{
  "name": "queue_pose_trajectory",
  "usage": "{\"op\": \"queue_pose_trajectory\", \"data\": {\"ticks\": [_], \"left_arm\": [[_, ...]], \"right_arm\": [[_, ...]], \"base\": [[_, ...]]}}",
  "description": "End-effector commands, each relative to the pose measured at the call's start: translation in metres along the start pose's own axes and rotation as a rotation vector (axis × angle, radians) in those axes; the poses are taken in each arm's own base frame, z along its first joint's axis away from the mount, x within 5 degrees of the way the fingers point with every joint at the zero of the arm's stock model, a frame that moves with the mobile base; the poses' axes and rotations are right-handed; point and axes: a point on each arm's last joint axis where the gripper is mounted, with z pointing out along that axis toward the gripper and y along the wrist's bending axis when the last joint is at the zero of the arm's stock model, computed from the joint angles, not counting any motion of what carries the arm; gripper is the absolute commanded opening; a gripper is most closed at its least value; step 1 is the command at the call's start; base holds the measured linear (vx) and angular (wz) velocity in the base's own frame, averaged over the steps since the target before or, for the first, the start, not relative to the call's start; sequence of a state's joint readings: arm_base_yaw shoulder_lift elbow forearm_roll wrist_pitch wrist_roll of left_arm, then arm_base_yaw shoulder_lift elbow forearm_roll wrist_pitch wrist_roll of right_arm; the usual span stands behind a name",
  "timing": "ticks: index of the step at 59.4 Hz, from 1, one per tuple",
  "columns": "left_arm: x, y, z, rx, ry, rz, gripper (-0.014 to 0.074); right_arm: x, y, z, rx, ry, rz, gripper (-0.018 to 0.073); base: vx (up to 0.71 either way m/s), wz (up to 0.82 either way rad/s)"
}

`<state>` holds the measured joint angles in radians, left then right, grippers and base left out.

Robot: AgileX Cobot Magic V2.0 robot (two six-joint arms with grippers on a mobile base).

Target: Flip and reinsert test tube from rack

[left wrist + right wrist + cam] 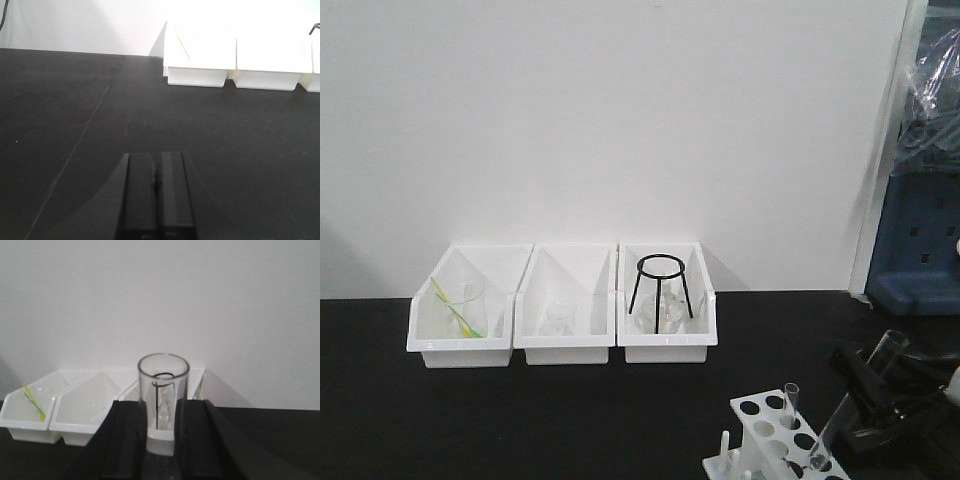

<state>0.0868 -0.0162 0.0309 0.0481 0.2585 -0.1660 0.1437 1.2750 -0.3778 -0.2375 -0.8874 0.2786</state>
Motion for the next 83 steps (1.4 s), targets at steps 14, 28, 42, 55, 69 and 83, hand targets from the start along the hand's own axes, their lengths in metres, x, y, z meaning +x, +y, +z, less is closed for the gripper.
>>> {"op": "queue_pose_trajectory", "data": {"ticks": [14,28,42,55,69,83], "left_arm": [[-0.007,-0.002,-0.001,0.022,-0.086,-0.004,-0.0006],[-0.007,-0.002,-0.001,0.022,-0.086,-0.004,-0.0006],[-0.007,-0.002,-0.001,0.022,-0.086,-0.004,-0.0006],[-0.007,-0.002,-0.001,0.022,-0.086,-0.004,-0.0006],[-0.007,-0.002,-0.001,0.022,-0.086,-0.004,-0.0006],[-0.007,-0.002,-0.001,0.022,-0.086,-0.004,-0.0006]], "right_arm": [[-0.005,0.002,0.013,-0.067,-0.109,-0.043,-0.0009],[-0.008,0.004,0.028,-0.108,-0.086,-0.087,-0.0009],[0.009,0.002,0.036,-0.118,0.015,-0.096,-0.0009],[0.025,-0.001,0.042,-0.124,0.054,-0.078,-0.0009],[0.048,-0.004,0.049,-0.127,0.107,-0.052,-0.0009],[0.057,-0.005,0.051,-0.133,0.114,-0.035,-0.0009]], "base": [[0.00,0.00],[0.00,0.00],[0.00,0.00],[0.00,0.00],[0.00,0.00],[0.00,0.00]]}}
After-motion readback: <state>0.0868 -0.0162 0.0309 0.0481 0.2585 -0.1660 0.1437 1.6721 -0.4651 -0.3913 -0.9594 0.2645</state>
